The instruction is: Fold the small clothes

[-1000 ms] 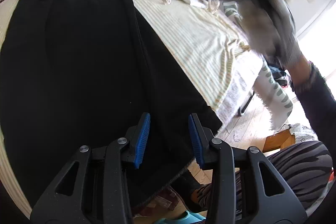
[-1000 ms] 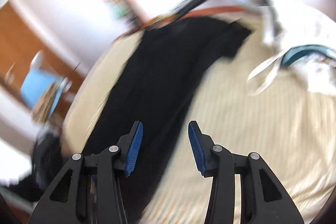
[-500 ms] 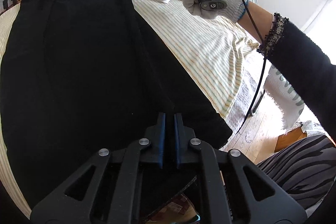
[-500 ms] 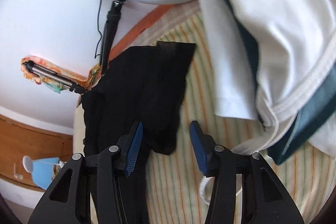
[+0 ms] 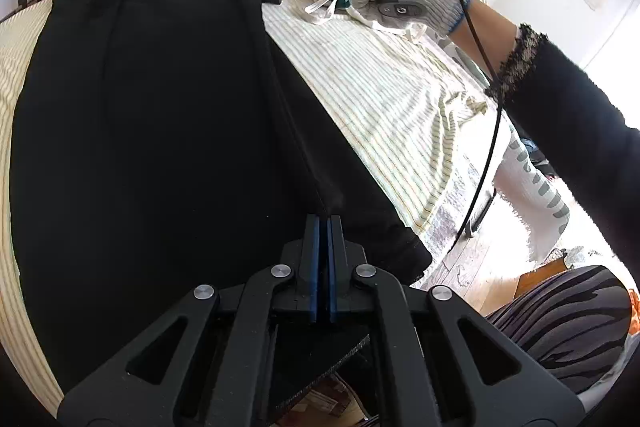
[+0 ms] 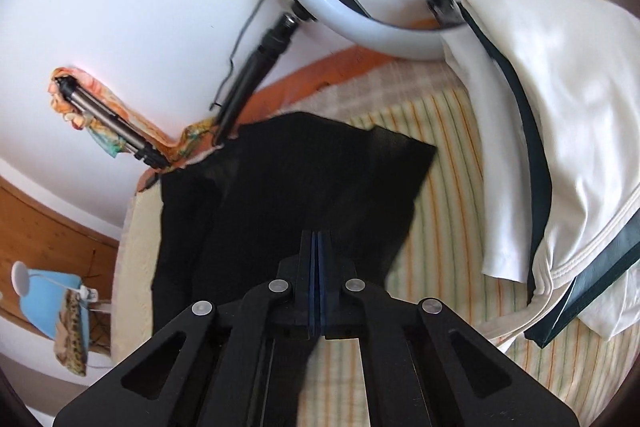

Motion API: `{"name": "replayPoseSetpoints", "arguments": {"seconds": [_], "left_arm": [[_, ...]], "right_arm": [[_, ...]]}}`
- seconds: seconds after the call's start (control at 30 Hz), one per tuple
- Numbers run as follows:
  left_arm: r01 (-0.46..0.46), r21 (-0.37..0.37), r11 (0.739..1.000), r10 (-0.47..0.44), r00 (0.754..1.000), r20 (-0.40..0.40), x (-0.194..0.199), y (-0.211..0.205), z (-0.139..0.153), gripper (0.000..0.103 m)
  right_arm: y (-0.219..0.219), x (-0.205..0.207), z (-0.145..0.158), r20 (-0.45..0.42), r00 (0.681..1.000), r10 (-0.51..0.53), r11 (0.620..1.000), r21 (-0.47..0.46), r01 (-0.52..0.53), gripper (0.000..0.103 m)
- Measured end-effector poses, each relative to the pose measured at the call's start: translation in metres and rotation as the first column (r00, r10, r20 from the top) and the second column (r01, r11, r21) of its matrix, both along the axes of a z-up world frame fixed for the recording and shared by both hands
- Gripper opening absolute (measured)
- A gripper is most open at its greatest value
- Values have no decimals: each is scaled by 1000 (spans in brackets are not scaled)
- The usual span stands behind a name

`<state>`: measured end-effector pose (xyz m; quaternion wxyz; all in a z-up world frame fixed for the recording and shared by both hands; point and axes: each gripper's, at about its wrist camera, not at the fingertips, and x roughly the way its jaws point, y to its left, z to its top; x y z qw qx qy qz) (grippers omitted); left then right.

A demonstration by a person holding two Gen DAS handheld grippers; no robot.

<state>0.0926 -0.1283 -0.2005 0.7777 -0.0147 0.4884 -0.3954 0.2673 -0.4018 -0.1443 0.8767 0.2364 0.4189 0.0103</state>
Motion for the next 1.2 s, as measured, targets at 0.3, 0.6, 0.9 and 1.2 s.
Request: {"name": "replayPoseSetpoints", "arguments": {"seconds": [0.3,0.6,0.9,1.2], "left_arm": [[28,-10,1000,-28,1000,-8,2,-5,-4,1],[30,-29,999,-31,999,-12,4,-4,-6,1],[-16,-93,995,14,1000,-22,2,20,-1,1],[-22,-82,996,19,999,-37,-6,39,-5,1]], "right_arm": [[-20,-26,-37,-157,975,-159,981,85,174,36],[-15,-16,-41,-126,979,-162,976,129,178,2],[58,10,10,-10,1000,0,994,-108,-1,2],[166,43,-2,-82,975,206,900,-376,-221,2]]}}
